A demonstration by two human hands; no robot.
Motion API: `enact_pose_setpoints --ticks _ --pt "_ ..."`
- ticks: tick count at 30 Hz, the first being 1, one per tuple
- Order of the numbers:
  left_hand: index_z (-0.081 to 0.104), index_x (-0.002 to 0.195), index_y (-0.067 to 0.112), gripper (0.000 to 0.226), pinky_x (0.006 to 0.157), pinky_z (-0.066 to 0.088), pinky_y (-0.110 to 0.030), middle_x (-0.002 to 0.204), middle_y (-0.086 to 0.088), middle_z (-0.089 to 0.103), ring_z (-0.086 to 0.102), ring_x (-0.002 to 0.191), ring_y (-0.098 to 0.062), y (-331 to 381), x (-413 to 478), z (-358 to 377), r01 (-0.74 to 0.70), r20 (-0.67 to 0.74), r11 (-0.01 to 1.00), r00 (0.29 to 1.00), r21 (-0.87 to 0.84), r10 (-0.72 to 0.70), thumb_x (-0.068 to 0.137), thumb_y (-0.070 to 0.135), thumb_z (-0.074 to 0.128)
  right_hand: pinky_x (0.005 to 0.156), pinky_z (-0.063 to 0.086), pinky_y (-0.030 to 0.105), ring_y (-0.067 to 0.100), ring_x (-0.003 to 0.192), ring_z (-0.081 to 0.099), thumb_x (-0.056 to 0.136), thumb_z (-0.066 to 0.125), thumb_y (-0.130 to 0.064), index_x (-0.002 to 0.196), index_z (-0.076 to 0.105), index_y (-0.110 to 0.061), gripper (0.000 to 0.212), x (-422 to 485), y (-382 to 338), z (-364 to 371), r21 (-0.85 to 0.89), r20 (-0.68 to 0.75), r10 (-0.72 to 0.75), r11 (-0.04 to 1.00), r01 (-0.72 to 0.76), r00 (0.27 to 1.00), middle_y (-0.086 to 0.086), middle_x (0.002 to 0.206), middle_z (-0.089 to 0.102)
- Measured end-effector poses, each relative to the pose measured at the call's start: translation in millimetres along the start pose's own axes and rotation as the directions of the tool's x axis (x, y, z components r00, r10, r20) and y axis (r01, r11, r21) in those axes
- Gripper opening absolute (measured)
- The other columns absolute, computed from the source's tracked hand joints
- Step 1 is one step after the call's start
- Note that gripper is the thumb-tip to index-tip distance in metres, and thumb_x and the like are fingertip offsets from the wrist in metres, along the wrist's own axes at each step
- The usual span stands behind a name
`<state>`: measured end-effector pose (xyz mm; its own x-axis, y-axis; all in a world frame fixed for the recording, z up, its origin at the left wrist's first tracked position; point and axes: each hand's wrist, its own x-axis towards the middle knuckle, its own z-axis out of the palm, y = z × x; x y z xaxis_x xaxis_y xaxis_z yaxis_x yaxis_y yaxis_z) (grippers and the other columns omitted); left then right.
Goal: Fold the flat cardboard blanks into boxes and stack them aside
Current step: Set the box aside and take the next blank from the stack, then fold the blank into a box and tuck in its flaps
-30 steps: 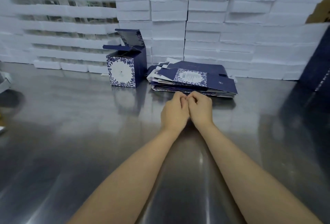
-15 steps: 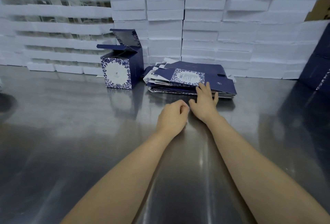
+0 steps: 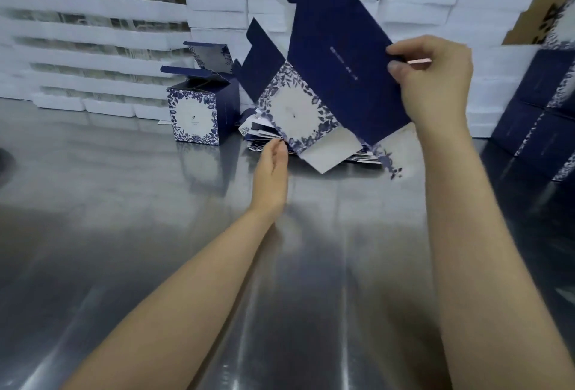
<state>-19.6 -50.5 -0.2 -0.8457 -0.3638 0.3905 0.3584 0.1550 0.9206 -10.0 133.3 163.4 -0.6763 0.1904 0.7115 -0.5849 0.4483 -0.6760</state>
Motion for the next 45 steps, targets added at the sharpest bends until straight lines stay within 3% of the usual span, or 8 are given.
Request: enact_pose_setpoints --ticks 5,10,16,24,27,30,33,45 --pt "0.022 0.152 0.021 0.066 0.092 0.049 -0.037 0.144 0.0 0.044 0.058 0.11 -0.017 7.8 -3.2 -1.2 0.323 0.133 0.928 0.944 -0.187 -0.302 0.099 0.06 0.022 0.07 0.048 0.021 0.01 0.092 0.06 0.089 0.053 -0.009 0.13 0.057 -0.027 0.045 -17.9 -17.2 -10.2 -0.117 0.354 0.063 0.993 -0.022 0.933 -0.003 0.119 0.062" --pt "0.028 0.151 0.023 0.069 0.107 0.039 -0.042 0.143 -0.009 0.049 0.056 0.118 -0.022 20.9 -2.9 -11.2 0.424 0.249 0.811 0.903 -0.403 -0.349 0.097 0.063 0.011 0.093 0.049 0.039 0.027 0.108 0.059 0.096 0.05 -0.03 0.151 -0.013 -0.037 0.084 -24.8 -15.2 -8.8 -0.355 0.688 0.196 0.931 0.088 0.699 0.005 0.132 0.056" --pt "0.058 0.122 0.027 0.036 0.095 0.039 -0.046 0.121 0.0 0.065 0.051 0.11 -0.025 21.4 -6.6 -17.1 0.382 0.376 0.818 0.899 -0.431 -0.223 0.101 0.043 0.034 0.117 0.007 0.045 0.016 0.149 0.0 0.091 0.03 -0.072 0.155 0.014 -0.024 0.082 -35.1 11.0 43.6 -0.476 0.756 0.263 0.849 0.228 0.599 -0.014 0.162 -0.006" --pt "0.06 0.12 0.009 0.045 0.076 0.051 -0.028 0.121 -0.006 0.064 0.064 0.096 -0.017 9.5 21.1 -56.1 0.517 0.124 0.669 0.83 -0.534 -0.543 0.101 0.043 0.038 0.115 0.007 0.049 0.02 0.145 0.014 0.099 0.027 -0.058 0.15 0.026 -0.036 0.056 -106.5 104.3 92.3 -0.511 0.794 0.322 0.813 0.279 0.516 -0.016 0.159 0.018" --pt "0.065 0.121 0.013 0.029 0.091 0.042 -0.015 0.124 0.0 0.064 0.058 0.113 -0.009 6.2 35.6 -75.4 0.119 -0.223 0.991 0.966 -0.066 -0.131 0.096 0.012 0.049 0.112 0.01 0.048 0.02 0.139 0.02 0.099 0.031 -0.051 0.145 0.037 -0.038 0.048 -103.2 109.0 94.8 -0.494 0.788 0.285 0.822 0.285 0.545 -0.018 0.154 0.027" --pt "0.061 0.125 0.015 0.04 0.103 0.039 -0.023 0.126 0.005 0.06 0.055 0.116 -0.011 2.0 28.3 -65.1 -0.336 0.152 0.85 0.942 0.407 0.3 0.092 0.003 0.045 0.106 0.012 0.042 0.019 0.132 0.025 0.098 0.037 -0.042 0.139 0.046 -0.038 0.042 -107.8 106.4 100.6 -0.434 0.808 0.234 0.856 0.279 0.54 -0.018 0.149 0.034" --pt "0.03 0.15 0.014 0.046 0.118 0.011 -0.035 0.156 -0.002 0.03 0.023 0.145 -0.019 -14.3 12.0 -35.3 -0.478 0.575 0.606 0.817 0.636 0.042 0.104 0.019 0.032 0.093 0.02 0.039 0.023 0.126 0.035 0.096 0.039 -0.027 0.121 0.054 -0.029 0.029 -109.4 103.0 104.2 -0.373 0.816 0.18 0.89 0.262 0.55 -0.009 0.136 0.047" --pt "-0.004 0.154 0.009 0.081 0.117 -0.005 -0.049 0.162 -0.006 -0.012 -0.007 0.149 -0.02 -20.6 28.5 -68.5 -0.092 0.163 0.169 0.866 0.981 -0.472 0.096 0.064 0.009 0.115 -0.015 0.049 0.024 0.148 -0.017 0.094 0.007 -0.068 0.154 -0.007 -0.01 0.085 -96.0 124.1 76.3 -0.733 0.636 0.51 0.633 0.249 0.579 0.006 0.162 -0.013"
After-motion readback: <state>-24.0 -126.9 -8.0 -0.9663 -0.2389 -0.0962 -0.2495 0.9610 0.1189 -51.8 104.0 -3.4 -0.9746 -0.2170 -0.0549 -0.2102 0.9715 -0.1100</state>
